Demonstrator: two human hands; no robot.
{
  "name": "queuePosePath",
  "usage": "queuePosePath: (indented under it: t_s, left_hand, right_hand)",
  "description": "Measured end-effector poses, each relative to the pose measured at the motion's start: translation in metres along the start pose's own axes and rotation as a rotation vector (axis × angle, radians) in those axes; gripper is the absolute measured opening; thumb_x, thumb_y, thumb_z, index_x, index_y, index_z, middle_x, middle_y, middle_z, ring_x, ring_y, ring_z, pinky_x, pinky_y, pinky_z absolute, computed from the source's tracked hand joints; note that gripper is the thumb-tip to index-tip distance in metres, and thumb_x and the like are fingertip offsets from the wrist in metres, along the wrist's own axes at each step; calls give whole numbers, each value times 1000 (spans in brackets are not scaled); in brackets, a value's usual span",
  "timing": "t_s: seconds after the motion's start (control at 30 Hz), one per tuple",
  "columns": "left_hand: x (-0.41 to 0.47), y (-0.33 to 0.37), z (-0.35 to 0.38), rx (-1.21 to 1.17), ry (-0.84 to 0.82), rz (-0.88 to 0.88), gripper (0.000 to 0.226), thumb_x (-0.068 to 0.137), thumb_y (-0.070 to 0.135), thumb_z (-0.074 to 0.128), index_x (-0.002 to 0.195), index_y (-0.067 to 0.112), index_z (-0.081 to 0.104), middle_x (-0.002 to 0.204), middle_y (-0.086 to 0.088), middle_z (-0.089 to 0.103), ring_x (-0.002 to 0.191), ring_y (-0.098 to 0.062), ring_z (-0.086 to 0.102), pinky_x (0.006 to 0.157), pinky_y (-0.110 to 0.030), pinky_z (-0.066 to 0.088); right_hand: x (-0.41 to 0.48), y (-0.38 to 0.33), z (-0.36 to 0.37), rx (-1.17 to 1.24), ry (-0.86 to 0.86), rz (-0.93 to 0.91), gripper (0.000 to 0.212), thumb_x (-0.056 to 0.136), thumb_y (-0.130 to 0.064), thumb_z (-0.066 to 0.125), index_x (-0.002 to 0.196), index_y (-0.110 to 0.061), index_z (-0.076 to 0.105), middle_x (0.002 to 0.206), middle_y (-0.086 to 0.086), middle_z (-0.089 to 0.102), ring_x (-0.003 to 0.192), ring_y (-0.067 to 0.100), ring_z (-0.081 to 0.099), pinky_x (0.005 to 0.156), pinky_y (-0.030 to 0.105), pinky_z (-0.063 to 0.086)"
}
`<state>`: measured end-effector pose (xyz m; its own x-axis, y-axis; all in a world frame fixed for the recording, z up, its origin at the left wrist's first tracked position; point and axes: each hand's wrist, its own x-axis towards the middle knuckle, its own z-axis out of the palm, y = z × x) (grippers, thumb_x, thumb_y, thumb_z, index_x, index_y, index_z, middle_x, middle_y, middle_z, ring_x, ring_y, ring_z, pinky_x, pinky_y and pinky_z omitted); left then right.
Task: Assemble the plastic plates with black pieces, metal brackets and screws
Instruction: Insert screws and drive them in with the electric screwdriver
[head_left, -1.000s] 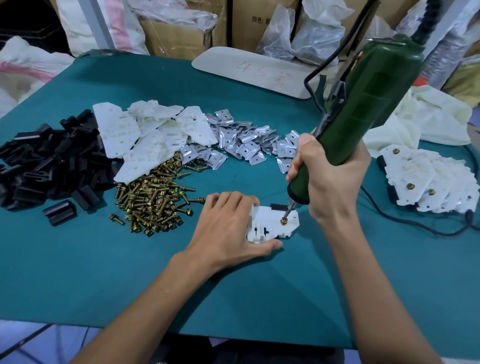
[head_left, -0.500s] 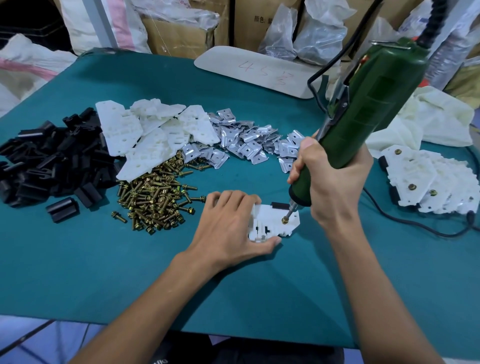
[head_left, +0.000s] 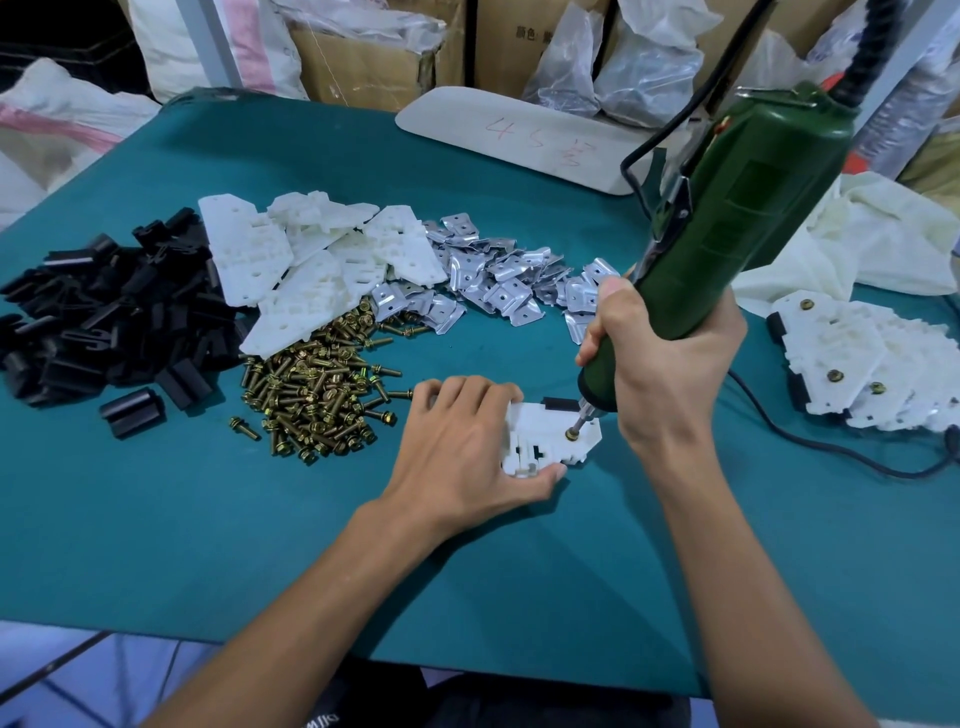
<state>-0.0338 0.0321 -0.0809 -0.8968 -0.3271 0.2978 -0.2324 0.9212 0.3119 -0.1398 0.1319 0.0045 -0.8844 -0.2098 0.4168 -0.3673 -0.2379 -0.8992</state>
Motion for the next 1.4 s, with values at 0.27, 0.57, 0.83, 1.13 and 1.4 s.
queuePosePath:
  t_s: [0.27, 0.57, 0.83, 1.13, 1.4]
  left_hand:
    - [-1, -1, -2, -45, -10, -8, 71, 70, 82, 48, 113, 27, 61, 95, 9, 56, 96, -17, 51, 92, -34, 31]
    - [-3, -3, -1, -97, -53, 42, 70, 68, 82, 51, 112, 28, 60, 98, 12, 58, 99, -14, 51, 93, -31, 34]
    - [-4, -6, -5, -215, -167, 173, 67, 70, 81, 54, 117, 33, 53, 102, 15, 53, 100, -7, 44, 96, -27, 29]
    - [-3, -8, -3, -174, -111, 138, 70, 68, 81, 56, 117, 31, 57, 103, 15, 55, 101, -8, 47, 98, -28, 28]
    - [-4, -7, -5, -154, -74, 100, 71, 68, 80, 56, 118, 30, 58, 107, 18, 56, 105, -6, 46, 99, -28, 26]
  right_hand:
    - [4, 3, -4, 43, -42, 6, 26, 80, -22, 70, 76, -6, 50, 57, 10, 52, 40, 29, 49, 48, 33, 46]
    - [0, 5, -10, 83, -82, 22, 25, 81, -20, 70, 73, -12, 48, 52, 4, 51, 37, 28, 47, 48, 33, 45]
    - [25, -7, -21, 683, -722, 484, 73, 69, -85, 65, 89, -16, 55, 53, -1, 50, 36, 12, 48, 42, 21, 45]
    - [48, -15, -31, 731, -567, 483, 81, 73, -94, 34, 86, -18, 57, 50, -5, 47, 36, 9, 46, 41, 19, 43]
    - [34, -1, -55, 157, -204, 681, 54, 84, -66, 53, 101, -15, 57, 71, 3, 60, 49, 18, 55, 44, 30, 48]
